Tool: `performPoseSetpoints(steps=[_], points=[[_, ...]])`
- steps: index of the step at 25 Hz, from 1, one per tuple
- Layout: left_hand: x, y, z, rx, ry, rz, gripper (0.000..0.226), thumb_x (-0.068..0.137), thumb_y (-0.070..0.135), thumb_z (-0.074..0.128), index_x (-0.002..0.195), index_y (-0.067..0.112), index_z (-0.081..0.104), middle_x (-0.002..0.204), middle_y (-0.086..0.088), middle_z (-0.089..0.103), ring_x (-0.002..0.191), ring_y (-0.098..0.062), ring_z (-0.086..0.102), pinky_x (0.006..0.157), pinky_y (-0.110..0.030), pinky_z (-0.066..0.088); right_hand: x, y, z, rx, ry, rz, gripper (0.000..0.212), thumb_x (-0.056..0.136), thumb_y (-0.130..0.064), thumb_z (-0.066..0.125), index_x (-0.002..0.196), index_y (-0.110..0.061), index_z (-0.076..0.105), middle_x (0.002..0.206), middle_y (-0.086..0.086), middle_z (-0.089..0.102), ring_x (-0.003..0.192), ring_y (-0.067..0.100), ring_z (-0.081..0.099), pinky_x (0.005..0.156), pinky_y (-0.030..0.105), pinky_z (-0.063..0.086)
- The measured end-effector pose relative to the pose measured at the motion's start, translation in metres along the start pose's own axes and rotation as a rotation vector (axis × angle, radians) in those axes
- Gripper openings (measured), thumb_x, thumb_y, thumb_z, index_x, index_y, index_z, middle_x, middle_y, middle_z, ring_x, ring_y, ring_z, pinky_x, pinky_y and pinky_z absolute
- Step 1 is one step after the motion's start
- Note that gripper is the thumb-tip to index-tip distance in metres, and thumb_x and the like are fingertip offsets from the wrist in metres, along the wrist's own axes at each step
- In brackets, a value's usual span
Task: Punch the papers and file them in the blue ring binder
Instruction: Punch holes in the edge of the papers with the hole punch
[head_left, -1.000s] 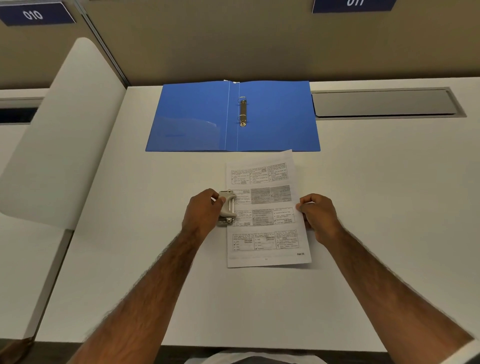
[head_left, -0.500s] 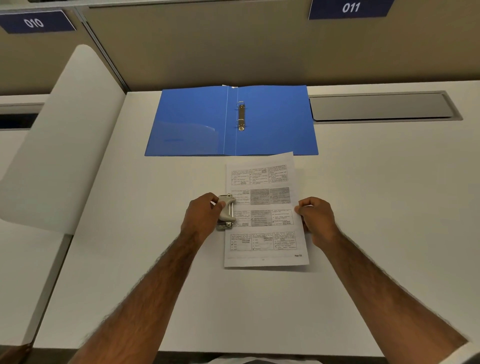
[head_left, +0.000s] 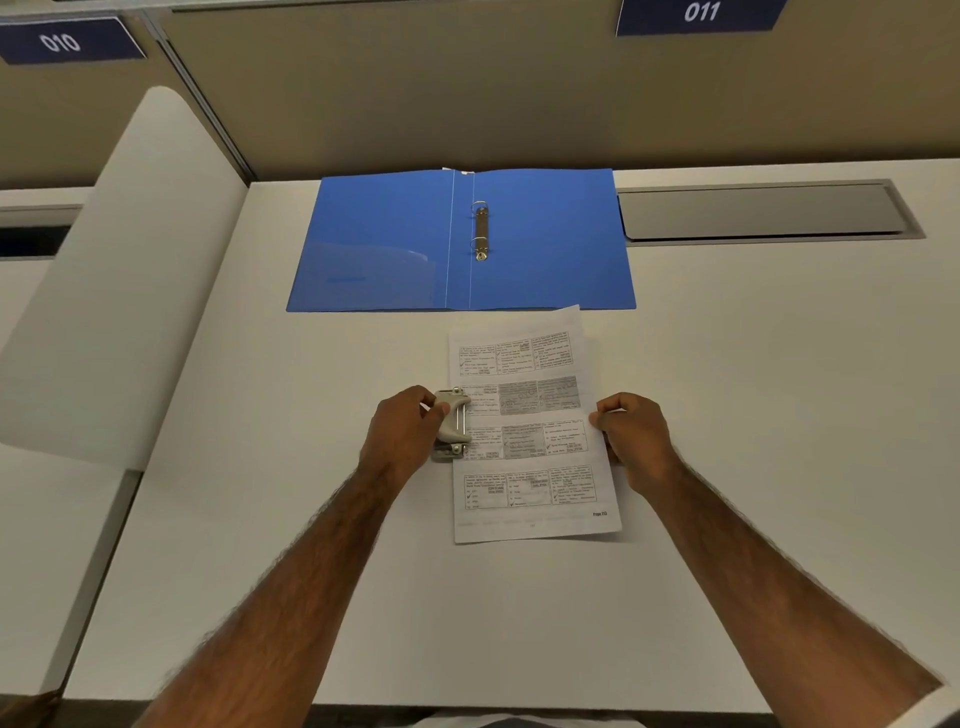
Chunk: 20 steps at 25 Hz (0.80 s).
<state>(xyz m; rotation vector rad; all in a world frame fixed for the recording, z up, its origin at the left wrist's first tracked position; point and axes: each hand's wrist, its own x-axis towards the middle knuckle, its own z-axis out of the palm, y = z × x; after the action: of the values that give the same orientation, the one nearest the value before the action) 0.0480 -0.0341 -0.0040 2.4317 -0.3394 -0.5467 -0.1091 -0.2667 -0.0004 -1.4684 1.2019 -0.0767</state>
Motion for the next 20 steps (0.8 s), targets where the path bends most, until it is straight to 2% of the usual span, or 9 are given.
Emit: performPoseSetpoints(steps=[5, 12, 16, 18, 20], points=[[0.0, 0.003, 0.0, 0.065, 0.001, -0.015, 0.016, 0.096, 0.04, 0.058, 0.098, 0.024, 0.062, 0.089, 0.002, 0.069, 0.068, -0.007, 0.061, 0.052, -0.023, 0.04, 0.002, 0.0, 0.0, -0.017, -0.008, -0.009, 0.007, 0.091, -0.003, 0.062, 0.086, -0.009, 0.062, 0.106, 0.016, 0.073, 0.097, 0.038, 0.072, 0.082, 0.057, 0.06], [-0.001, 0.007, 0.001, 0.114, 0.012, -0.008, 0.022, 0.097, 0.04, 0.056, 0.103, 0.02, 0.062, 0.095, -0.001, 0.071, 0.074, -0.015, 0.064, 0.052, -0.024, 0.04, 0.003, 0.003, 0.001, -0.032, 0.002, -0.009, 0.011, 0.09, -0.003, 0.062, 0.082, -0.012, 0.061, 0.105, 0.014, 0.073, 0.095, 0.035, 0.072, 0.081, 0.051, 0.061], [-0.003, 0.012, 0.004, 0.164, 0.135, -0.017, 0.035, 0.097, 0.047, 0.053, 0.117, 0.018, 0.057, 0.114, -0.002, 0.064, 0.093, -0.018, 0.062, 0.07, -0.03, 0.046, 0.004, 0.004, 0.001, -0.038, -0.001, -0.008, 0.012, 0.09, -0.004, 0.06, 0.081, -0.011, 0.059, 0.099, 0.013, 0.075, 0.088, 0.033, 0.074, 0.076, 0.049, 0.061], [0.0, 0.019, 0.009, 0.133, 0.239, -0.007, 0.043, 0.099, 0.048, 0.049, 0.128, 0.016, 0.054, 0.131, -0.006, 0.057, 0.113, -0.024, 0.058, 0.086, -0.039, 0.049, 0.005, 0.004, 0.002, -0.048, -0.003, -0.01, 0.012, 0.09, -0.004, 0.06, 0.081, -0.011, 0.059, 0.099, 0.012, 0.075, 0.088, 0.032, 0.074, 0.078, 0.052, 0.063], [0.009, 0.028, 0.018, 0.107, 0.274, 0.011, 0.052, 0.101, 0.048, 0.044, 0.14, 0.014, 0.047, 0.147, -0.009, 0.047, 0.131, -0.029, 0.047, 0.106, -0.045, 0.041, 0.005, 0.004, 0.002, -0.047, -0.006, -0.006, 0.012, 0.091, -0.004, 0.06, 0.081, -0.011, 0.059, 0.098, 0.011, 0.075, 0.087, 0.031, 0.074, 0.078, 0.051, 0.063]])
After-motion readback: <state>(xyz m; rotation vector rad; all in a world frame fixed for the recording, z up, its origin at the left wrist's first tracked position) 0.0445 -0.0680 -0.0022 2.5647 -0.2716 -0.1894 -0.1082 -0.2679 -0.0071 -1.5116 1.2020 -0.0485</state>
